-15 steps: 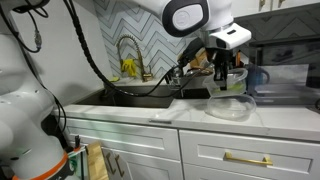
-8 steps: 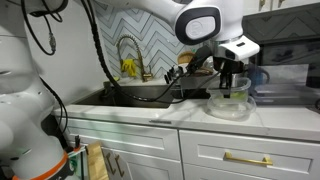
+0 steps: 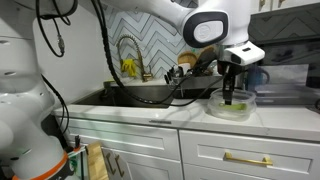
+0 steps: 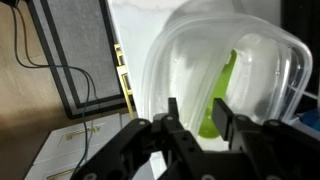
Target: Stack the containers and put them in the sink
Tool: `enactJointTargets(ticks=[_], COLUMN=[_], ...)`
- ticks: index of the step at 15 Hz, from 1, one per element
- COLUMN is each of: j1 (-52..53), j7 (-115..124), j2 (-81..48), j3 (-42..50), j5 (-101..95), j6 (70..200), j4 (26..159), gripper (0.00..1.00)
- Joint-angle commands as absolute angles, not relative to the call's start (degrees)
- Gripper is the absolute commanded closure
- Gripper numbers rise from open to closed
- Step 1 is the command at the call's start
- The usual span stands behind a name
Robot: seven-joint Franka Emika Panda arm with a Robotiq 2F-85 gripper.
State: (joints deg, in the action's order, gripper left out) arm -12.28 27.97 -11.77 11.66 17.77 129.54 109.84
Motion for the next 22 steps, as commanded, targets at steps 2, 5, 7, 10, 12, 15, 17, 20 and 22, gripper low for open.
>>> enactJointTargets(ticks=[2,5,7,10,12,15,17,20,22], j1=[-12.1,-12.0,-11.9,-12.3,-12.3,-12.4,-12.5,-12.8,-13.1], j7=[28.3,28.5,28.7,28.1,28.2,27.7,27.3,24.9,22.9], j2=[-12.6,-13.5,-14.3,-15.8,-16.6,-17.4,-17.5,-16.8,-16.1], j3=[12.8,13.0,13.0,12.6,12.5,12.3,12.2,12.2,12.5], j5=[14.5,13.1,13.1,15.2,15.7,16.7,17.2,16.8,15.8], j6=[125.8,125.5,126.5,127.1,126.9,126.5,126.2,123.9,122.2], j4=[108.5,108.5,108.5,108.0,107.5,106.6,106.4,106.4,106.5], gripper=[0.18,0.00,0.00,0.03,0.27,0.42,0.59,0.81,0.95])
